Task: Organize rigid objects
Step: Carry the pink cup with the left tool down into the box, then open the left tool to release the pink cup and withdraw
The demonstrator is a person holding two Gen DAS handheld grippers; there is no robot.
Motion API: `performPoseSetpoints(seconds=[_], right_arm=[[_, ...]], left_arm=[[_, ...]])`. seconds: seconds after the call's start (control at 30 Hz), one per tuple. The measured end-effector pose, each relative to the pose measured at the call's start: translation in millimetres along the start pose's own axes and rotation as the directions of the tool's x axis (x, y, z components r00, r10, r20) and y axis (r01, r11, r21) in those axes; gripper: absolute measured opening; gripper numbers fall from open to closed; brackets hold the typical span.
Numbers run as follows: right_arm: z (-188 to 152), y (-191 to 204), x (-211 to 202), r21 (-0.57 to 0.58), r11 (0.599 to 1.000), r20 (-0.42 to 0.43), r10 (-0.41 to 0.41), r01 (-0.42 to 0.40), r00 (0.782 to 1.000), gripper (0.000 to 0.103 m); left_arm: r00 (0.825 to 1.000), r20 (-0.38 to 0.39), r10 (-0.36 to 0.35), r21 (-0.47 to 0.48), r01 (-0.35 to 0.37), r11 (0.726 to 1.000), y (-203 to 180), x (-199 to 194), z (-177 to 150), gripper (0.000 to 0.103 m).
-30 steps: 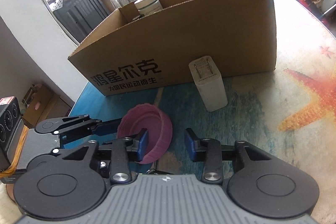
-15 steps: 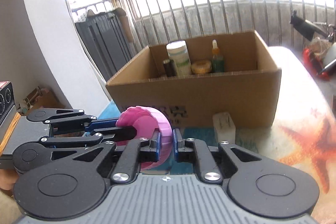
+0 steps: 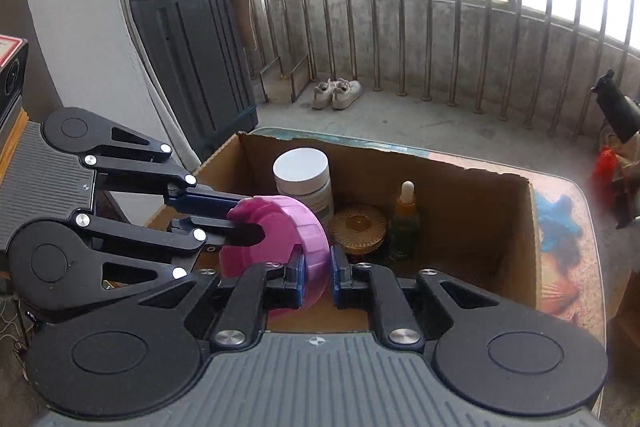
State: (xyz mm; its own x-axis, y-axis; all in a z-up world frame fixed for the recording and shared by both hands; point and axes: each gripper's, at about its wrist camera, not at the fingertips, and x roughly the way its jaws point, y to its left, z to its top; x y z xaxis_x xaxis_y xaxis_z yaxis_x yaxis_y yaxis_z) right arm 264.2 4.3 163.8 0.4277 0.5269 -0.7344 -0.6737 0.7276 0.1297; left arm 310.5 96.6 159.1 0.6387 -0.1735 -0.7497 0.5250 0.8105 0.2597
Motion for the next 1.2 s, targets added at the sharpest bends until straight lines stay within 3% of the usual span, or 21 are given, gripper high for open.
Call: performPoseSetpoints(seconds=[0.17,0.27,0.33,0.43,0.5,0.57,0.67,1.0,1.1,1.2], right_arm=[[-1.1,-11.6,52.8,0.039,0.999,-0.137,0.025,-0.02,0.99,0.014],[-1.7,-21.2,79.6,0.087,0.995,-0.273,0.064,-0.042,0.96,0.014],[-0.3,-27.3,87.0,0.13,0.989,-0.326,0.103,-0.063,0.94,0.015],[3.8,-21.6,94.2,0.016,1.0,-0.378,0.007,-0.001,0.926,0.015],[7.2,-20.4,94.8,-0.012,1.0,-0.361,-0.028,0.025,0.932,0.016],[8.9,-21.6,94.9,0.026,1.0,-0.354,0.016,-0.007,0.935,0.016],[7.3,-16.1,95.1,0.005,1.0,-0.343,0.009,-0.007,0.939,0.016],[6.8,-9.2,76.7,-0.011,1.0,-0.294,0.004,-0.008,0.956,0.016],[10.8,-11.1,51.2,0.02,1.0,-0.231,0.028,-0.024,0.973,0.016],[8.2,-15.0,8.5,0.056,0.998,-0.115,0.041,-0.034,0.993,0.016]], left_arm=[[0.988,-0.152,0.013,0.084,0.0,0.996,3.6,46.1,-2.5,0.012],[0.972,-0.233,-0.026,0.103,0.052,0.993,4.5,65.4,-4.6,0.011],[0.969,-0.245,-0.013,0.173,0.056,0.983,-4.4,68.5,-6.5,0.011],[0.967,-0.253,0.043,0.237,0.019,0.971,-12.5,75.0,-5.5,0.011],[0.962,-0.266,0.063,0.259,0.008,0.966,-14.2,79.6,-7.7,0.011],[0.957,-0.277,0.084,0.277,-0.004,0.961,-16.4,81.8,-10.8,0.011],[0.957,-0.268,0.114,0.323,-0.022,0.946,-20.2,81.1,-15.8,0.011],[0.958,-0.232,0.171,0.313,-0.093,0.945,-22.4,54.4,-19.9,0.014],[0.969,-0.159,0.19,0.273,-0.142,0.951,-21.3,21.0,-17.6,0.014],[0.989,0.01,0.151,0.214,-0.149,0.965,-29.7,-45.5,-23.4,0.016]])
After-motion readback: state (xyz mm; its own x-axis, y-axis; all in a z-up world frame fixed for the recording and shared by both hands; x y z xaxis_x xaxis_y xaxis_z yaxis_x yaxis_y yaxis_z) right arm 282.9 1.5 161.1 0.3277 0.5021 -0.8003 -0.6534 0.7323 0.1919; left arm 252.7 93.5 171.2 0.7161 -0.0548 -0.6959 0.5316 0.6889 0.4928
